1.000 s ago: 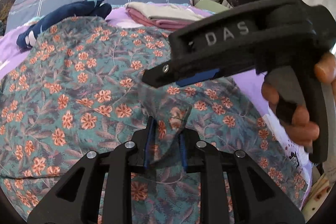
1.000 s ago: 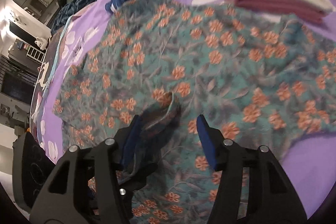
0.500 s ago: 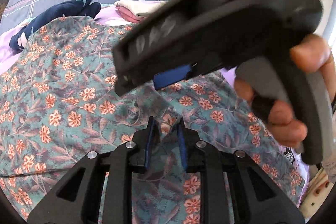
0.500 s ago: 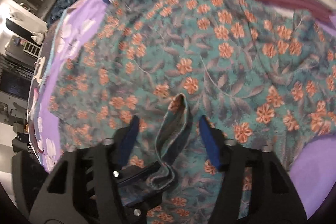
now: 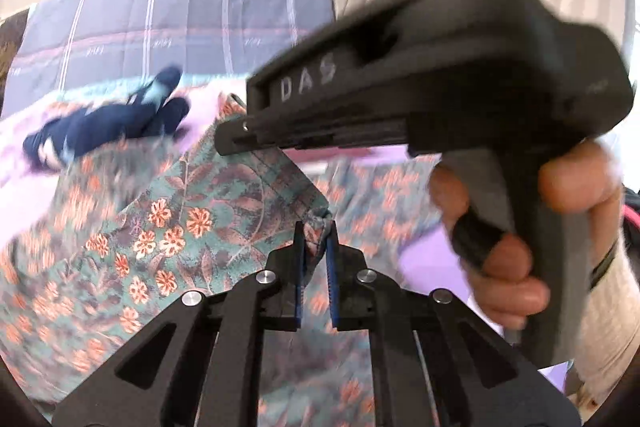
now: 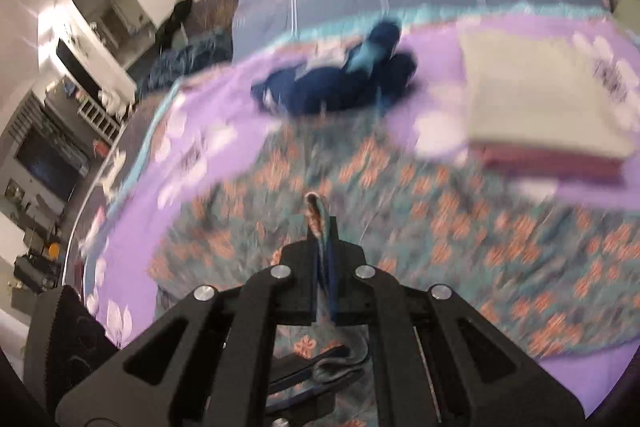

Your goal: Fold small clothes

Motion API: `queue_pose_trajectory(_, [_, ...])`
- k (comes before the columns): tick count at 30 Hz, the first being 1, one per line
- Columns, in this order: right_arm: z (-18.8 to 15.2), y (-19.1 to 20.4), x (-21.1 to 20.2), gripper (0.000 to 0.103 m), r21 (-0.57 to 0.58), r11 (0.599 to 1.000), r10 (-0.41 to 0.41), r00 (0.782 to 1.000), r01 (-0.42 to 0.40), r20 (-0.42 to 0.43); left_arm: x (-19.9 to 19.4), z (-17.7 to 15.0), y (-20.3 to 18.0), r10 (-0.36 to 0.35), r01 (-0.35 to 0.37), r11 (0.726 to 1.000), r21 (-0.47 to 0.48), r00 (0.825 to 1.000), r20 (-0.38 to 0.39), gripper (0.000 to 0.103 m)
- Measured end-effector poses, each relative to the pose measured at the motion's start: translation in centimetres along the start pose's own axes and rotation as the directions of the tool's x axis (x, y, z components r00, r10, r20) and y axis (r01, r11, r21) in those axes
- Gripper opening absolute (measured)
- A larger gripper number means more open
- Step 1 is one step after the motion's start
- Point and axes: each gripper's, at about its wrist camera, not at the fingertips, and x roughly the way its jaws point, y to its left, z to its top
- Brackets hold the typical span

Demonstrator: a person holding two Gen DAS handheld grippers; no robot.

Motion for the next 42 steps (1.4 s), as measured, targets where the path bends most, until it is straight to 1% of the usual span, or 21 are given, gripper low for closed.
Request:
queue_pose_trajectory(4, [0.5,-4.0,1.7,0.004,0.035,0.992,-0.119,0.993,0.119,-0.014,3.5,-0.2,-0.9,0.008,-0.007,1.0,0.028,0.999,-0.047,0.012])
queue_pose_trajectory(6, [-0.7,-6.6,4.3,0.009,0.066,0.982,-0.174,0.982,0.179,-0.076,5.0,-2.0,-0.6,0.015,-0.013,1.0,0.022,0.995,-0.104,0.035])
queue_pose_trajectory(8, [-2.5,-9.3,6.3,0.026,0.088,0.967,-0.227,0.964,0.24,-0.138,5.8,-3.5,0.4,0.033,-0.034,0.999,-0.002,0.989,-0.144,0.039])
queue_pose_trajectory(9, [-3.4,-10.4,6.7,0.025,0.115,0.961,-0.236,0.961,0.253,-0.141,5.8,-4.1,1.1,0.036,-0.039,0.999,-0.015,0.986,-0.16,0.039])
queue_pose_trajectory(11, [-4.1,-11.1,5.9,0.026,0.149,0.968,-0.187,0.977,0.201,-0.102,4.5,-5.1,2.8,0.059,-0.067,0.997,-0.041,0.983,-0.174,0.044])
queue_pose_trajectory(13, [-4.3,-10.7,4.5,0.029,0.141,0.97,-0.188,0.98,0.196,-0.066,2.0,-5.8,4.8,0.126,-0.136,0.989,-0.055,0.98,-0.155,0.051])
queue_pose_trajectory(17, [-5.3,-7.6,2.1,0.03,0.021,0.989,-0.147,0.989,0.148,-0.011,-5.1,-8.4,9.1,0.276,-0.287,0.95,-0.123,0.956,-0.099,0.052])
queue_pose_trajectory(21, [-7.6,-4.2,2.9,0.031,-0.071,0.997,0.01,0.996,-0.016,-0.086,-11.7,-10.1,15.2,0.424,-0.429,0.857,-0.284,0.902,-0.081,0.053])
queue_pose_trajectory(23, [-9.6,-3.9,4.8,0.037,-0.094,0.996,-0.022,0.988,0.008,-0.152,-13.0,-11.7,18.2,0.556,-0.576,0.769,-0.278,0.817,-0.154,0.055])
queue_pose_trajectory(24, [-10.7,-4.3,6.3,0.034,-0.105,0.993,-0.078,0.982,0.06,-0.175,-12.9,-13.2,20.0,0.62,-0.659,0.71,-0.249,0.752,-0.222,0.055])
queue_pose_trajectory(25, [-11.3,-4.5,6.6,0.034,-0.112,0.992,-0.082,0.986,0.066,-0.146,-12.9,-14.3,21.4,0.604,-0.663,0.698,-0.271,0.748,-0.275,0.057])
queue_pose_trajectory(26, [-11.9,-4.5,6.5,0.034,-0.119,0.991,-0.076,0.993,0.065,-0.094,-13.6,-15.0,22.6,0.55,-0.609,0.711,-0.352,0.793,-0.261,0.058])
queue_pose_trajectory(27, [-12.1,-4.4,6.4,0.034,-0.127,0.989,-0.082,0.994,0.072,-0.079,-14.3,-15.1,23.2,0.533,-0.586,0.714,-0.383,0.81,-0.244,0.058])
queue_pose_trajectory(28, [-12.3,-4.0,6.5,0.037,-0.142,0.986,-0.099,0.993,0.088,-0.068,-14.7,-14.8,23.3,0.547,-0.602,0.702,-0.38,0.798,-0.254,0.058])
queue_pose_trajectory(31, [-12.8,-3.2,6.1,0.062,-0.151,0.986,-0.084,0.991,0.068,-0.107,-14.0,-14.0,22.6,0.601,-0.657,0.698,-0.285,0.753,-0.266,0.058])
queue_pose_trajectory(33, [-13.2,-2.6,5.9,0.065,-0.174,0.982,-0.101,0.987,0.078,-0.124,-14.9,-13.6,21.5,0.606,-0.651,0.705,-0.281,0.759,-0.238,0.056])
queue_pose_trajectory(34, [-13.5,-2.5,5.7,0.065,-0.201,0.975,-0.122,0.984,0.095,-0.13,-15.7,-13.2,20.8,0.597,-0.626,0.719,-0.301,0.779,-0.194,0.056])
queue_pose_trajectory(36, [-13.8,-2.9,4.4,0.054,-0.207,0.972,-0.138,0.983,0.11,-0.124,-15.8,-11.9,19.4,0.578,-0.585,0.749,-0.311,0.806,-0.127,0.051])
queue_pose_trajectory(38, [-14.1,-4.4,2.2,0.021,-0.132,0.981,-0.151,0.985,0.14,-0.081,-15.3,-10.6,17.7,0.544,-0.54,0.789,-0.292,0.836,-0.073,0.04])
queue_pose_trajectory(40, [-13.8,-6.8,-0.2,0.016,-0.002,0.993,-0.12,0.992,0.12,-0.03,-13.9,-9.4,16.3,0.473,-0.473,0.84,-0.268,0.879,-0.069,0.03])
queue_pose_trajectory(42, [-13.4,-9.3,-2.7,0.016,0.098,0.987,-0.132,0.99,0.128,0.038,-11.9,-9.0,15.4,0.429,-0.437,0.866,-0.244,0.899,-0.085,0.026])
